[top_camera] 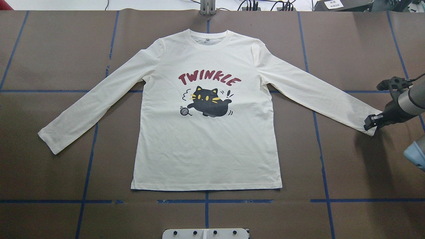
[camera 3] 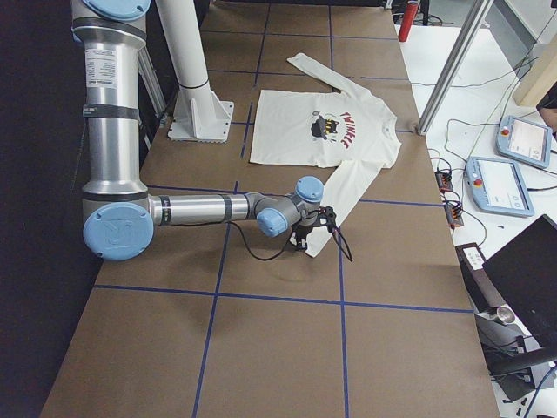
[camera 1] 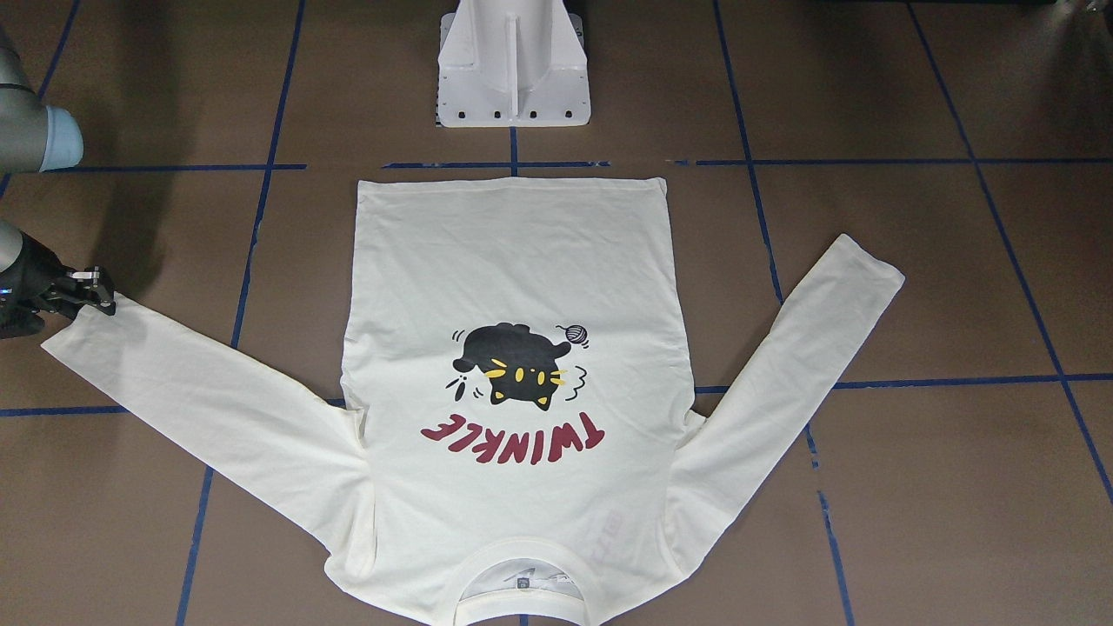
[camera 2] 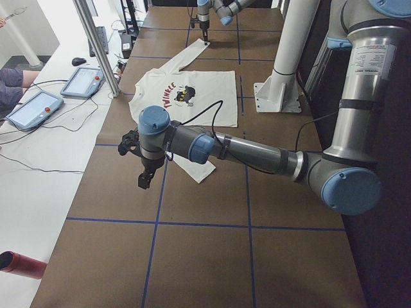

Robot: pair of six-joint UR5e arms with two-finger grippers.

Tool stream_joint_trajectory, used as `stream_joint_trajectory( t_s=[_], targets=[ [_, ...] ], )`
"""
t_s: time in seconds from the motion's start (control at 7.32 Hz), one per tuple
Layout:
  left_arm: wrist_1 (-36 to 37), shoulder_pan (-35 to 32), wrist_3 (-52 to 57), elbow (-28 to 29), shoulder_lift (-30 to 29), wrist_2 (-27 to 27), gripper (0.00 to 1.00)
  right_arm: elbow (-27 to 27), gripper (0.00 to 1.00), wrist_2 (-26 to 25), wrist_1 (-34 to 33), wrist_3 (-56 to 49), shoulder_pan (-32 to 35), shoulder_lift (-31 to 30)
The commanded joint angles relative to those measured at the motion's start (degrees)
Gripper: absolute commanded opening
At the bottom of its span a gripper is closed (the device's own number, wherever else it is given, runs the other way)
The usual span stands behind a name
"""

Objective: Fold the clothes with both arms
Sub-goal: 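Reach the right gripper to the cuff of the sleeve nearest it and grasp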

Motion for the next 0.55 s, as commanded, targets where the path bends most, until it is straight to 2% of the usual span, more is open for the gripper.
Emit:
stream_joint_trajectory(
  t_s=[0.0,0.41],
  targets=[
    [0.0,0.0,0.0,0.2,0.0,0.0,1.00,1.8,0.00,0.0,0.0,-0.1,0.1,0.3],
    [-0.1,0.0,0.0,0.2,0.0,-0.1,1.00,5.4,0.00,0.0,0.0,0.0,0.9,0.8]
  ],
)
